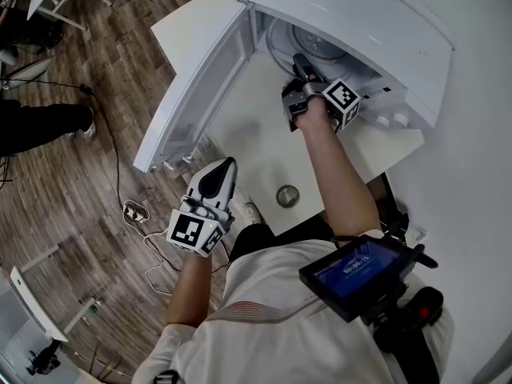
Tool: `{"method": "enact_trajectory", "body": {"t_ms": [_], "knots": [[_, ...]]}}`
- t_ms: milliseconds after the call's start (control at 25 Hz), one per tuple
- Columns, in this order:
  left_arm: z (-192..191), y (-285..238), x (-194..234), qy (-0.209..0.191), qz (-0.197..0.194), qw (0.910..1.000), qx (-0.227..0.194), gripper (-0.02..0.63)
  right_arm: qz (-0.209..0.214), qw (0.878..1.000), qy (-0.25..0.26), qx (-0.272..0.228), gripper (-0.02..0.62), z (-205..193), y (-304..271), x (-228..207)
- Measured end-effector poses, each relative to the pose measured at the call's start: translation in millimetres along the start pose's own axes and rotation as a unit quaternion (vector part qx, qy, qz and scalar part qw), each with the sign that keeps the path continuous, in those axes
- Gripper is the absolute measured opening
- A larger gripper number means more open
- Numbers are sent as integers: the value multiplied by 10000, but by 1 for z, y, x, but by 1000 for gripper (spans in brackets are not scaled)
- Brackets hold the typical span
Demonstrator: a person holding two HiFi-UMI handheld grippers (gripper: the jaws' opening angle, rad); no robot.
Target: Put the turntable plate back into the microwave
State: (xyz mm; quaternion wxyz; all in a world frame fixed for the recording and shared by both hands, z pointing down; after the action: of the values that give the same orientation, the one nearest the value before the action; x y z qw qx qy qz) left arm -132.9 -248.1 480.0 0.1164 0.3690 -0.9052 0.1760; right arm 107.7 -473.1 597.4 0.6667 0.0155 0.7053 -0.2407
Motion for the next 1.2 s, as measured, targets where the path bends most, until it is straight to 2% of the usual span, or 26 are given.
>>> {"method": "enact_trajectory", "body": {"t_ms": [360, 560, 760, 1040, 1200], "knots": [[-3, 1, 1, 71, -1, 10000, -24, 11, 106, 9995, 127, 283, 167, 0, 1, -2], [-4, 3, -1, 97, -33, 9999, -35, 11, 164, 9985, 177, 487, 217, -4, 4, -8], [-4, 7, -2, 88, -58, 9999, -46, 11, 168, 9975, 235, 639, 222, -13, 12, -16], [2, 18, -7, -5, -104, 9998, -159, 11, 281, 9927, 692, 945, 221, -36, 48, -14], [8, 25, -12, -130, -262, 9992, -289, 11, 402, 9900, 862, 1038, 219, -49, 81, -11]]}}
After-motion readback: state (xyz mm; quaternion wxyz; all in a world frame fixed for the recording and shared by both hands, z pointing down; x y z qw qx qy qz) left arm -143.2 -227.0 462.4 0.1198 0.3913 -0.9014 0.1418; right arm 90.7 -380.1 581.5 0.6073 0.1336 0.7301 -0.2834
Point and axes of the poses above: the fingertips, and each gripper's own axes: y backward along the fingers, x to its left, z out of its top, the point moved 7 cm from there along y, backward along the fingers, and after that the axes turned 7 degrees about -z, right-handed, at the moved point
